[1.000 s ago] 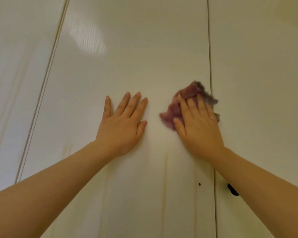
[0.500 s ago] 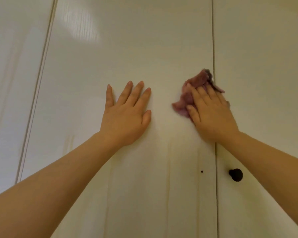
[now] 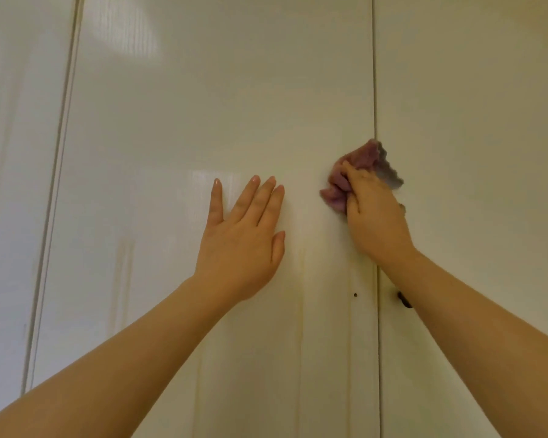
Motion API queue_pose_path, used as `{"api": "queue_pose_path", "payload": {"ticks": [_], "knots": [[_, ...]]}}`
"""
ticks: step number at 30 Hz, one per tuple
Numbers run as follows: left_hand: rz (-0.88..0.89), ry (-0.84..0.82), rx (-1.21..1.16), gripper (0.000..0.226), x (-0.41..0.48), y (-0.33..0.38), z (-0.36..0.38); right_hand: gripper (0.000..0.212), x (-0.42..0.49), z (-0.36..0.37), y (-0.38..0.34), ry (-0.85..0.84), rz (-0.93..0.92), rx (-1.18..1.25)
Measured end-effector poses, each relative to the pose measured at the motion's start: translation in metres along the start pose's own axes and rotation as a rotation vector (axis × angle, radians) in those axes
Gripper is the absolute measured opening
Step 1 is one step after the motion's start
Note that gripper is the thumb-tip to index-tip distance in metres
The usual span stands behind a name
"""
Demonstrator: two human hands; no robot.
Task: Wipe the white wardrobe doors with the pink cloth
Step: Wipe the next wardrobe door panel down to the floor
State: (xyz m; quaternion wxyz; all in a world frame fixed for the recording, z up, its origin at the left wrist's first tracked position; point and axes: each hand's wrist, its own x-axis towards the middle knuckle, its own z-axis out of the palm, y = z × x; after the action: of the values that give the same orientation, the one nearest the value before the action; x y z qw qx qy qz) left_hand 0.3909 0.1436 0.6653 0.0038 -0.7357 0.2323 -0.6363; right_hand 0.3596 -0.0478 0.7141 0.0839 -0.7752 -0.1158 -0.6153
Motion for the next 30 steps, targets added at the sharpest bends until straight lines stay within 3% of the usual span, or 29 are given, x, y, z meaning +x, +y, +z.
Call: {"api": "queue_pose_path", "payload": {"ticks": [2,5,12,16,22,27,30], "knots": [[0.007,0.035,-0.012,0.058,-0.007,-0.001,0.006,0.046,-0.033,0.012,-0.002,-0.057,-0.040,0.083],[0.038,0.068,-0.021,0.057,-0.018,0.000,0.007,0.053,-0.090,0.019,0.002,-0.117,-0.069,0.004],[-0.001,0.153,-0.016,0.053,-0.026,0.012,0.007,0.046,-0.039,0.006,-0.006,-0.002,0.089,0.094],[-0.004,0.175,-0.016,0.049,-0.035,0.015,0.011,0.048,-0.099,0.007,-0.011,-0.133,0.007,0.197],[-0.037,0.191,0.011,0.048,-0.031,0.016,0.013,0.047,-0.034,-0.002,-0.004,-0.014,0.089,0.057],[-0.025,0.123,0.008,0.052,-0.040,0.016,0.019,0.051,-0.115,0.022,-0.008,-0.124,0.008,0.043],[-0.023,0.123,0.015,0.053,-0.039,0.015,0.021,0.057,-0.082,0.006,-0.002,-0.089,0.001,-0.026]]}}
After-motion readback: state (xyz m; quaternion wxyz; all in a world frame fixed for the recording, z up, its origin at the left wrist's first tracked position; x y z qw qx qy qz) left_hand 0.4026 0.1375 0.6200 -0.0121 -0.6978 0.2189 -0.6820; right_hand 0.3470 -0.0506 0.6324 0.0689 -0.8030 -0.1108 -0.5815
